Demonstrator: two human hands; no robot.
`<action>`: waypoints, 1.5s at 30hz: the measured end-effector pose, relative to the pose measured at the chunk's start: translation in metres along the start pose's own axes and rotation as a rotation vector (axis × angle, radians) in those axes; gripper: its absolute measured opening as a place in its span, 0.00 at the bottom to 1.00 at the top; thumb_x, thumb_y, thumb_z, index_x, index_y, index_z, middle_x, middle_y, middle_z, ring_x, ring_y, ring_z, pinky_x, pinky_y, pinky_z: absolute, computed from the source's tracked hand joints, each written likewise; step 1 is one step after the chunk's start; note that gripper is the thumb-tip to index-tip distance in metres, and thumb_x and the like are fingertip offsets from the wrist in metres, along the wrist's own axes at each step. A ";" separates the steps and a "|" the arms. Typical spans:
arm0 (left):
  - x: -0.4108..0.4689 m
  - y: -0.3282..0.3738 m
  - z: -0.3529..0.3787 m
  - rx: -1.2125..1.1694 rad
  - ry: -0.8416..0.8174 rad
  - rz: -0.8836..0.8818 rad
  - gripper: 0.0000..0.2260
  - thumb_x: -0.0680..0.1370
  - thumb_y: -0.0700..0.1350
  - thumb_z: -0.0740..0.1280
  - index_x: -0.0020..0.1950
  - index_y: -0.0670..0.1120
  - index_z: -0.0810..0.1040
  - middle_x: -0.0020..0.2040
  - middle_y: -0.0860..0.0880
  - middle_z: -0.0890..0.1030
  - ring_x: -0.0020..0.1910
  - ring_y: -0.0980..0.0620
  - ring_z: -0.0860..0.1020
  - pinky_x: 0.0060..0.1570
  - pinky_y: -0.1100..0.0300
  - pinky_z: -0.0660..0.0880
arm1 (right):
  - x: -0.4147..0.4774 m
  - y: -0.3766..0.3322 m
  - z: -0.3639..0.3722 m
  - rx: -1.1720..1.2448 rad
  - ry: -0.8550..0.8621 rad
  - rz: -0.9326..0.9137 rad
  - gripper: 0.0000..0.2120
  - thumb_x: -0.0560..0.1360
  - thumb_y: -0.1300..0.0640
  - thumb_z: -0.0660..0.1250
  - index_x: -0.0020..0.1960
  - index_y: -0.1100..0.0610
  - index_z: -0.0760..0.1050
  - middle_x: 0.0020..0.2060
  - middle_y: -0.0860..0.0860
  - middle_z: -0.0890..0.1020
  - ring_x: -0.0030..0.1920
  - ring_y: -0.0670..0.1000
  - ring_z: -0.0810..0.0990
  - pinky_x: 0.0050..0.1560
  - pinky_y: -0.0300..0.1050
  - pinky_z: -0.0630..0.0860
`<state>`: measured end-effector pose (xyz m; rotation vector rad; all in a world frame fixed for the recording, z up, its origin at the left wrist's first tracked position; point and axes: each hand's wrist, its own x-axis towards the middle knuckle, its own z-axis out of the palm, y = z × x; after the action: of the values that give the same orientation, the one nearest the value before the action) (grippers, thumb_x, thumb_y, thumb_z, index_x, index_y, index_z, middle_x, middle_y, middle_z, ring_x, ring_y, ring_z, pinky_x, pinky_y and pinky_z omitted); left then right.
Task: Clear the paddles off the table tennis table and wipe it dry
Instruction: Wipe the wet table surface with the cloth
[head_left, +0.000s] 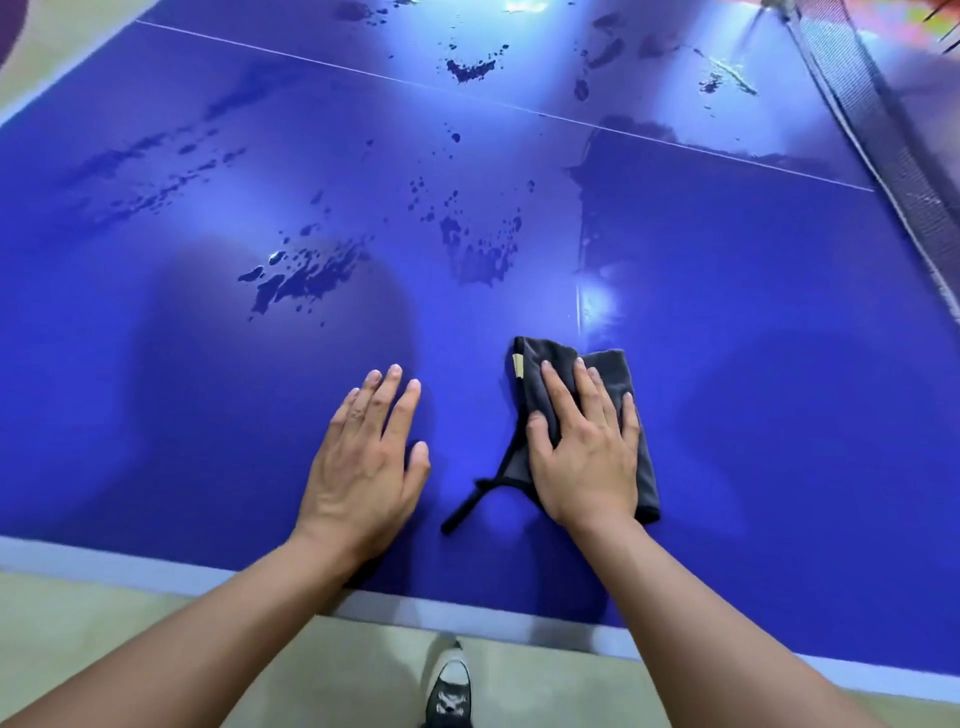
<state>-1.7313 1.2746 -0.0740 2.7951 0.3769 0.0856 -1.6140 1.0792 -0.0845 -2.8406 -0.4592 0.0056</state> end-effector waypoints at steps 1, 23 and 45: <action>0.012 -0.001 -0.001 0.001 -0.002 -0.003 0.31 0.79 0.54 0.47 0.80 0.42 0.62 0.81 0.43 0.58 0.81 0.45 0.55 0.80 0.49 0.52 | 0.011 0.001 0.001 0.000 -0.003 -0.004 0.31 0.78 0.38 0.44 0.81 0.37 0.55 0.82 0.45 0.55 0.82 0.43 0.48 0.81 0.54 0.38; 0.227 -0.018 0.004 0.044 0.073 -0.146 0.27 0.81 0.51 0.54 0.79 0.44 0.63 0.81 0.46 0.61 0.80 0.46 0.58 0.79 0.49 0.53 | 0.434 0.002 0.016 0.066 0.032 0.034 0.28 0.79 0.42 0.52 0.80 0.42 0.62 0.82 0.50 0.59 0.81 0.48 0.53 0.81 0.57 0.41; 0.233 -0.020 0.003 0.077 0.058 -0.151 0.27 0.79 0.49 0.53 0.78 0.42 0.66 0.79 0.44 0.64 0.79 0.44 0.61 0.77 0.48 0.55 | 0.436 -0.036 0.025 -0.015 -0.103 -0.148 0.27 0.83 0.43 0.49 0.82 0.40 0.53 0.83 0.48 0.50 0.82 0.46 0.46 0.80 0.57 0.37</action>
<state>-1.5118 1.3547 -0.0790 2.8337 0.6161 0.1195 -1.2122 1.2534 -0.0828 -2.8234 -0.6930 0.1211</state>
